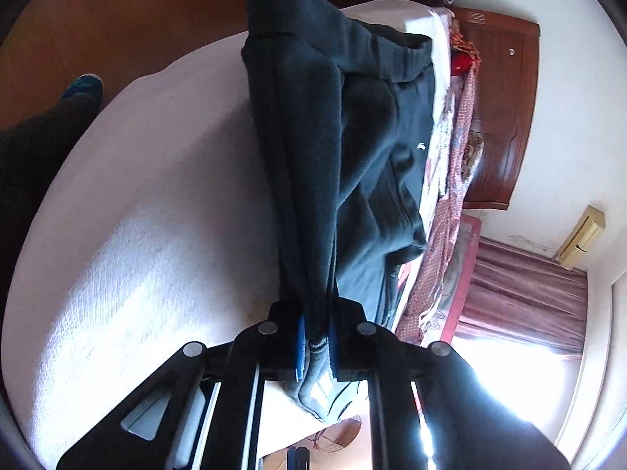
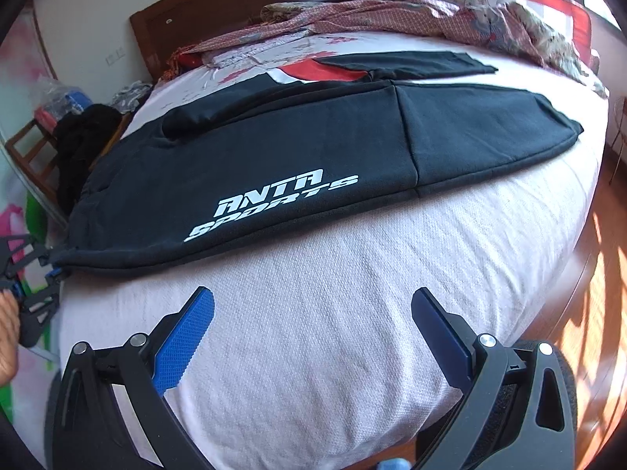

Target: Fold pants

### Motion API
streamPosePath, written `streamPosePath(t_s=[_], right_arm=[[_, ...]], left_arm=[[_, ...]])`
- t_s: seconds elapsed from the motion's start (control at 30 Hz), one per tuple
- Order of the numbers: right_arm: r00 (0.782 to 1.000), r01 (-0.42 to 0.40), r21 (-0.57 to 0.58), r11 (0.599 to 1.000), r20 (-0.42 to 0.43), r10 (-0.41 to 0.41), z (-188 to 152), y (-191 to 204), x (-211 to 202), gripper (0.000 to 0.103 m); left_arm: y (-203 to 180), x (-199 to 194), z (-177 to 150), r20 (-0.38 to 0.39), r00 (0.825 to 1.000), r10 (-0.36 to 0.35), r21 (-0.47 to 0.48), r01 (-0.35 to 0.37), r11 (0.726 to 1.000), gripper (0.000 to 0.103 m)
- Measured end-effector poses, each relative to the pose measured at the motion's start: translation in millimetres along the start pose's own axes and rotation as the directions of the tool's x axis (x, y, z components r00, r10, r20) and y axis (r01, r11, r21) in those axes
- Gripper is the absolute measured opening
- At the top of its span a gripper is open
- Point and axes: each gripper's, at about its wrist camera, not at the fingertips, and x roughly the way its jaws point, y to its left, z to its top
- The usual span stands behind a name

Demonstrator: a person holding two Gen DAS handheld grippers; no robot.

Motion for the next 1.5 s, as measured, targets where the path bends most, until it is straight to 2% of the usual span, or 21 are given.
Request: streamPosePath(t_s=[0.07,0.13,0.2,0.37,0.43,0.5,0.53,0.57,0.63,0.67,0.7,0.73,0.77,0.9,0.97,1.13,1.27,1.4,1.43,1.47,1.5], right_arm=[[0.983,-0.156,0.186,0.97,-0.066,0.171,8,-21,4,0.1],[0.924,-0.313,0.411,0.856,-0.077,0.374,10,-41,13,0.1],[0.863,-0.395,0.546,0.739,-0.056,0.502,12,-47,24,0.1],[0.732,-0.488,0.676,0.552,-0.028,0.681,15,-24,56,0.099],[0.702,-0.497,0.689,0.528,-0.038,0.711,16,-9,66,0.093],[0.696,-0.49,0.696,0.525,-0.05,0.716,16,4,73,0.086],[0.68,-0.492,0.706,0.51,-0.054,0.732,15,11,78,0.084],[0.669,-0.488,0.711,0.506,-0.067,0.74,17,19,81,0.083],[0.681,-0.453,0.724,0.521,-0.096,0.726,20,29,90,0.074],[0.673,-0.454,0.728,0.513,-0.096,0.733,20,36,97,0.069],[0.674,-0.456,0.729,0.51,-0.091,0.733,22,40,101,0.051],[0.691,-0.454,0.718,0.527,-0.09,0.717,25,43,105,0.017],[0.702,-0.456,0.7,0.55,-0.098,0.706,27,45,104,0.006],[0.727,-0.507,0.545,0.668,-0.146,0.671,39,54,82,0.005],[0.705,-0.544,0.515,0.663,-0.148,0.694,42,48,65,0.005],[0.669,-0.602,0.43,0.673,-0.189,0.719,41,23,22,0.005],[0.668,-0.59,0.396,0.703,-0.249,0.701,18,-9,6,0.005],[0.689,-0.545,0.377,0.749,-0.308,0.656,-7,-30,26,0.005],[0.693,-0.527,0.36,0.769,-0.341,0.635,-13,-30,34,0.01],[0.714,-0.489,0.353,0.798,-0.364,0.598,-18,-34,37,0.016],[0.714,-0.48,0.369,0.796,-0.364,0.599,-20,-37,38,0.026]], left_arm=[[-8,-9,-6,-0.012,0.999,-0.04,0.038,0.04,0.998,0.008],[-15,-17,-10,-0.021,0.997,-0.069,0.065,0.07,0.995,0.008],[-25,-22,-13,-0.028,0.996,-0.088,0.1,0.091,0.991,0.008],[-47,-24,-17,-0.028,0.994,-0.101,0.148,0.104,0.983,0.008],[-53,-23,-16,-0.029,0.994,-0.106,0.146,0.109,0.983,0.008],[-57,-25,-18,-0.028,0.993,-0.11,0.148,0.113,0.982,0.008],[-58,-26,-19,-0.026,0.994,-0.109,0.152,0.112,0.982,0.008],[-56,-29,-23,-0.022,0.994,-0.109,0.155,0.111,0.982,0.008],[-51,-33,-26,-0.015,0.994,-0.112,0.16,0.113,0.981,0.008],[-51,-34,-27,-0.009,0.994,-0.109,0.166,0.109,0.98,0.008],[-50,-35,-29,0.001,0.995,-0.104,0.177,0.103,0.979,0.008],[-47,-37,-31,0.01,0.995,-0.101,0.183,0.098,0.978,0.008],[-44,-37,-34,0.014,0.995,-0.094,0.186,0.09,0.978,0.008],[-34,-51,-49,0.068,0.993,-0.094,0.207,0.079,0.975,0.008],[-30,-65,-63,0.1,0.992,-0.081,0.232,0.055,0.971,0.008],[-19,-91,-110,0.082,0.996,-0.037,0.261,0.014,0.965,0.008],[-6,-108,-142,0.053,0.996,0.067,0.306,-0.08,0.949,0.007],[12,-116,-159,0.044,0.965,0.257,0.313,-0.258,0.914,0.008],[11,-115,-157,0.036,0.962,0.271,0.325,-0.268,0.907,0.013],[5,-111,-154,0.041,0.956,0.29,0.371,-0.284,0.884,0.029],[-5,-108,-152,0.069,0.952,0.297,0.423,-0.298,0.856,0.037]])
